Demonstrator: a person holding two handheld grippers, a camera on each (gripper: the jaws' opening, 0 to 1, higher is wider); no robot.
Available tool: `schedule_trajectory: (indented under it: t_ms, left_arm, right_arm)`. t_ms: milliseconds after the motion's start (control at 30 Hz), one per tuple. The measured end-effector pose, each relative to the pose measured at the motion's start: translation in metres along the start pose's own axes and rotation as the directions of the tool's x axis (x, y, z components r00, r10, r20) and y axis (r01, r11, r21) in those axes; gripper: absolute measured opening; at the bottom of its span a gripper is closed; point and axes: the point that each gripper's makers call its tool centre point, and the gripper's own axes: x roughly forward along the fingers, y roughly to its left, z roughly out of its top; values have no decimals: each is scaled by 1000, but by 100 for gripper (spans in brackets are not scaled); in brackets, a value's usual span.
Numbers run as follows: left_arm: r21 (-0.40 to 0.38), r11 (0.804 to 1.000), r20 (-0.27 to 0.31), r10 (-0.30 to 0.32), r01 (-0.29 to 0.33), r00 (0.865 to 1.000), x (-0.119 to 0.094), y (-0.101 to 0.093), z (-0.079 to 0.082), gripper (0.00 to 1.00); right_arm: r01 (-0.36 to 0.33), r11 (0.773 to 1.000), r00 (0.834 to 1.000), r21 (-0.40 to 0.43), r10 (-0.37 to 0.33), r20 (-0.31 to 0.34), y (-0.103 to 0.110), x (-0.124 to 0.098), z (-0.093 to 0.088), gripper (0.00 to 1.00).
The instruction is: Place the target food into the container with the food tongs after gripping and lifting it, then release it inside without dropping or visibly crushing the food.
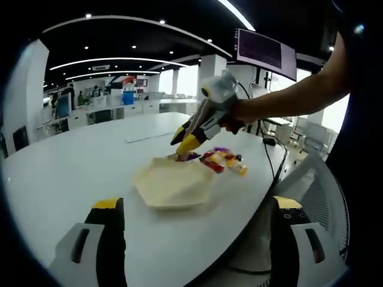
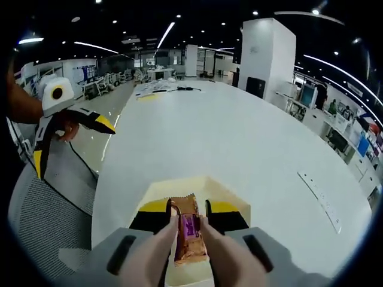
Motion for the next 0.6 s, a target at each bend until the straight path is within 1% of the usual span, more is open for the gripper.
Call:
schedule_trajectory:
  t_ms: [200, 300, 367, 600]
  left_arm:
    - [3, 1000, 7, 4, -4, 1000, 0, 0, 4, 99]
    - [0, 1000, 6, 6, -6, 1000, 0, 0, 2, 99]
    - [-2, 1000, 5, 7, -7, 1000, 0, -1, 1, 99]
    - [-5, 1000, 0, 10, -10, 1000, -1, -3, -1, 99]
  right_arm:
    - [4, 1000, 1000, 11, -4, -5, 1, 11, -12, 22]
    - [16, 1000, 1000, -7, -16, -13, 1, 14, -17, 23]
    - [30, 999, 1000, -24, -30, 1, 0, 12, -17, 26]
    - [32, 999, 999, -4, -32, 5, -3, 9, -18, 26]
